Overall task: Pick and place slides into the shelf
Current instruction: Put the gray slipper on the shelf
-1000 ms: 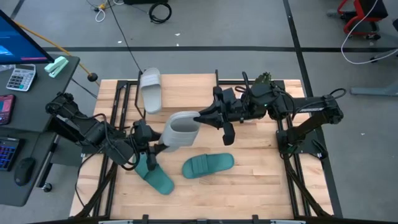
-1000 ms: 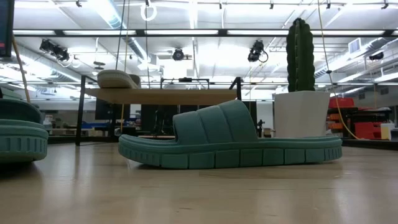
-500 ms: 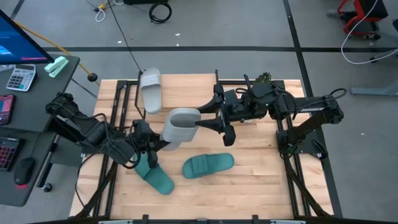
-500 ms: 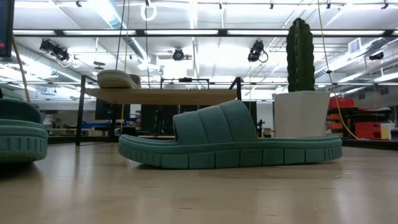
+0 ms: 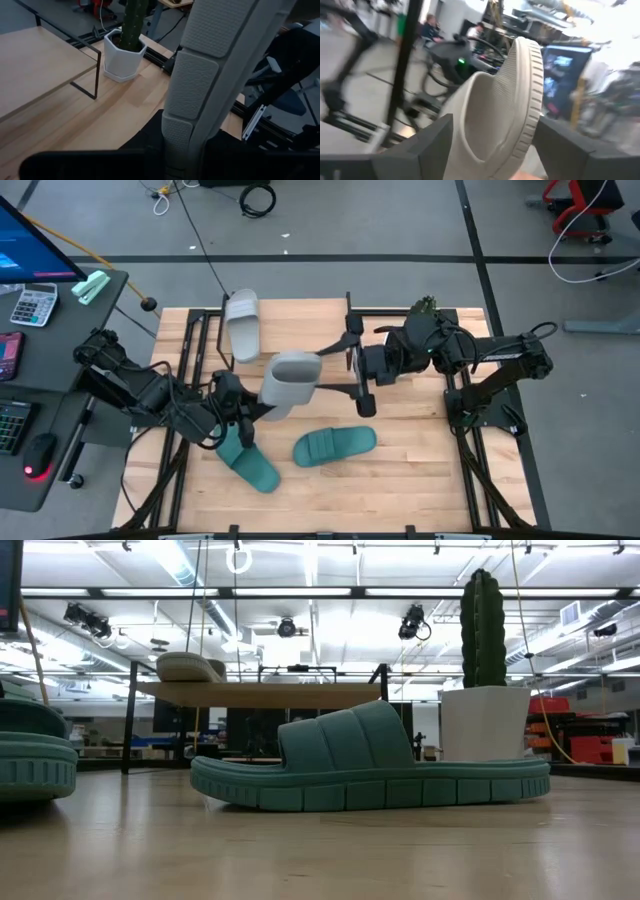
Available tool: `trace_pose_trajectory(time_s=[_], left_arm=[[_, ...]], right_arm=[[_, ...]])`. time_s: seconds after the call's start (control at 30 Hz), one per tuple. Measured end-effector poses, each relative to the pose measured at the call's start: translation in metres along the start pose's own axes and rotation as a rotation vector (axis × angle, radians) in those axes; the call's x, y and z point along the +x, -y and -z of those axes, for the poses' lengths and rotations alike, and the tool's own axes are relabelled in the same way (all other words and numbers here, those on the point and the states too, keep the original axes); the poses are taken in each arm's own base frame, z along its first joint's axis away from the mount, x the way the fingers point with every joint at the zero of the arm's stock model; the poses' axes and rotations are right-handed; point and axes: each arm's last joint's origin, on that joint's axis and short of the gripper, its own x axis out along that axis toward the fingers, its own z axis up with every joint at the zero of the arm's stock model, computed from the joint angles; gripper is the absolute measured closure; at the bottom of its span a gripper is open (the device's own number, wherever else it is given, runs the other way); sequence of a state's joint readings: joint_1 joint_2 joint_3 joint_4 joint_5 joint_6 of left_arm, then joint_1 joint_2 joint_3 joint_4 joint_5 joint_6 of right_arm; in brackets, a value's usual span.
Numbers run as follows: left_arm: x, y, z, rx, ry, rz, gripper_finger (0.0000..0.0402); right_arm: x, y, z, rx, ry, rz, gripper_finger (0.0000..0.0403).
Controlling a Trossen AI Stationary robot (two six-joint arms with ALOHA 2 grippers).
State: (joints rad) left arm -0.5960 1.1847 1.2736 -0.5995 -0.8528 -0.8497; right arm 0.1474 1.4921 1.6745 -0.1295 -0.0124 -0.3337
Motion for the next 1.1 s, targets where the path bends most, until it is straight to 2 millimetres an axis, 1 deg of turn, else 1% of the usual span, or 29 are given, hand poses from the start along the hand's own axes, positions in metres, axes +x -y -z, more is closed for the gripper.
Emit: trace_pose_trajectory(time_s=[0.13, 0.23, 0.4, 0.53, 0.67, 0.77, 0.9, 0.97, 1.1], left_arm=[[0.0, 0.0, 0.0, -0.005, 0.003, 0.001, 0.0336], [0.0, 0.0, 0.0, -0.011, 0.003, 0.001, 0.0336], [0.0, 0.0, 0.0, -0.011, 0.008, -0.001, 0.0337], [0.001, 0.0, -0.001, -0.009, 0.002, 0.001, 0.0337], [0.003, -0.002, -0.003, -0.04, 0.01, -0.013, 0.0337], [0.005, -0.004, -0.005, -0.074, 0.013, -0.021, 0.0337], [0.007, -0.012, -0.014, -0.153, 0.012, -0.021, 0.0337], [0.008, -0.019, -0.02, -0.204, 0.026, -0.049, 0.0337], [0.009, -0.044, -0.032, -0.315, 0.027, -0.145, 0.0338]], right_arm=[[0.0, 0.003, 0.001, -0.128, -0.043, 0.109, 0.0115], [-0.001, 0.007, 0.002, -0.203, -0.1, 0.228, 0.0107], [-0.004, 0.013, 0.004, -0.308, -0.231, 0.44, 0.0105], [-0.006, 0.01, 0.004, -0.433, -0.34, 0.537, 0.0105], [-0.008, -0.001, 0.002, -0.541, -0.429, 0.562, 0.0106], [-0.011, -0.011, -0.001, -0.557, -0.459, 0.564, 0.0108], [-0.014, -0.027, -0.005, -0.559, -0.475, 0.553, 0.0112], [-0.015, -0.035, -0.007, -0.559, -0.473, 0.541, 0.0114], [-0.017, -0.048, -0.009, -0.51, -0.454, 0.509, 0.0119]])
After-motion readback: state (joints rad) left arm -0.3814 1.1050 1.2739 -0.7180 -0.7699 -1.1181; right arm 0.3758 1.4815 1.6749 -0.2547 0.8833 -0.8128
